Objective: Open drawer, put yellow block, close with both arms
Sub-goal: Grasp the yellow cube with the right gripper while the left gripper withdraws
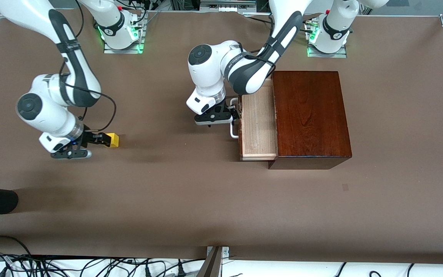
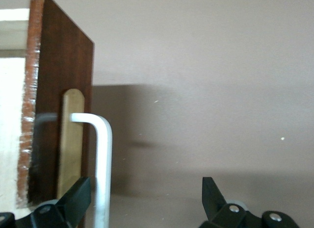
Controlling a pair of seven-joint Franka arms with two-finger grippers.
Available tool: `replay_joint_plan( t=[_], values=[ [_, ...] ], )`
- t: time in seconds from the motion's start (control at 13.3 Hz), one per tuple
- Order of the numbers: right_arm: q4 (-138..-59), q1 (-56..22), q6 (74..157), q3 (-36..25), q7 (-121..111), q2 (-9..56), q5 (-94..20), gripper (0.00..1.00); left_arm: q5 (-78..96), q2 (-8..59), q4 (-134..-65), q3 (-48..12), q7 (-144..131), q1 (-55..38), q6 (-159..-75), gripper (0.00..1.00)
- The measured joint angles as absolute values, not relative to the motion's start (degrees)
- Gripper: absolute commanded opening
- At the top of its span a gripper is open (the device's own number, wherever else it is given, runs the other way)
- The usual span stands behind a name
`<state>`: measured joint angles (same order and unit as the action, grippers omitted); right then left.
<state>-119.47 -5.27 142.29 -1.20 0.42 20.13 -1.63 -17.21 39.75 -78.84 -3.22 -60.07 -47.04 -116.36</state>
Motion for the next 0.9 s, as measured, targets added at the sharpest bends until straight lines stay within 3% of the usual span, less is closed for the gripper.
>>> replay_joint_plan(
  t=[0.38, 0.68, 0.75, 0.9],
  values=[
    [-124.34, -5.45, 147.23, -1.17, 0.69, 20.66, -1.63, 0.98, -17.2, 35.95, -77.69, -3.12, -55.85, -46.88, -108.3, 1.0],
    [-125.11, -5.45, 148.53, -1.18, 0.81, 22.08, -1.64, 0.89, -14.22, 30.03, -74.53, -2.62, -44.15, -43.2, -96.89, 1.0],
    [-125.2, -5.45, 148.97, -1.18, 0.81, 22.5, -1.64, 0.83, -13.12, 28.38, -73.8, -2.48, -40.97, -41.25, -94.77, 1.0],
    [-125.22, -5.45, 149.41, -1.19, 0.82, 23.3, -1.64, 0.53, -11.78, 25.2, -73.22, -2.37, -34.26, -36.27, -91.68, 1.0]
  ],
)
